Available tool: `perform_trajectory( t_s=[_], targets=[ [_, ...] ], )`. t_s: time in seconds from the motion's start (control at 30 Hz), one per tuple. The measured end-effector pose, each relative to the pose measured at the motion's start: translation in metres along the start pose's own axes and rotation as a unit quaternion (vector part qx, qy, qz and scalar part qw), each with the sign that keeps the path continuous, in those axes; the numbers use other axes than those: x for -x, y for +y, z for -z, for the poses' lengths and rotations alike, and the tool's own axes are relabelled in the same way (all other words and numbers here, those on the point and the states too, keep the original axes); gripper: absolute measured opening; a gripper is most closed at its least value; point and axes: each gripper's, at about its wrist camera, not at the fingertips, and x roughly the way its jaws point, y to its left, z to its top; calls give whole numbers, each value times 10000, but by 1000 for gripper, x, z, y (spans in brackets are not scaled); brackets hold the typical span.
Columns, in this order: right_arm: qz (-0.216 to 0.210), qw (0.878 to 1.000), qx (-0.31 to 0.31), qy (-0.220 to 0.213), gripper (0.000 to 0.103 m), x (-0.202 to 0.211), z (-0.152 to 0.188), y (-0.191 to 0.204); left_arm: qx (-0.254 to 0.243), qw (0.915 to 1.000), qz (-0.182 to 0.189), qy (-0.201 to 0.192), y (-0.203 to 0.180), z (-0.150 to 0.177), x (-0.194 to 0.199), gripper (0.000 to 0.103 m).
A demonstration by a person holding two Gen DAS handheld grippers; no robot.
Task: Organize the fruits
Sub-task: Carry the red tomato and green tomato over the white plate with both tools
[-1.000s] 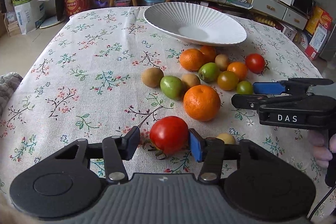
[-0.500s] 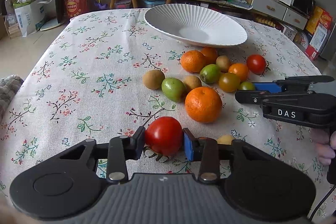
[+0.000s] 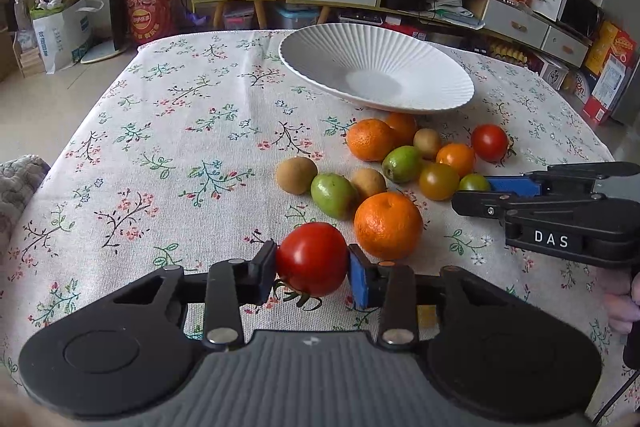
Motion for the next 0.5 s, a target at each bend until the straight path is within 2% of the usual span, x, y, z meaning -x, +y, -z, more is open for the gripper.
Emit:
perform_trajectory(
  t_s=[0.5],
  targets=[
    [-59, 9989, -264, -371, 24, 14, -33, -13, -8, 9991, 204, -359, -12, -44, 0, 28]
  ],
)
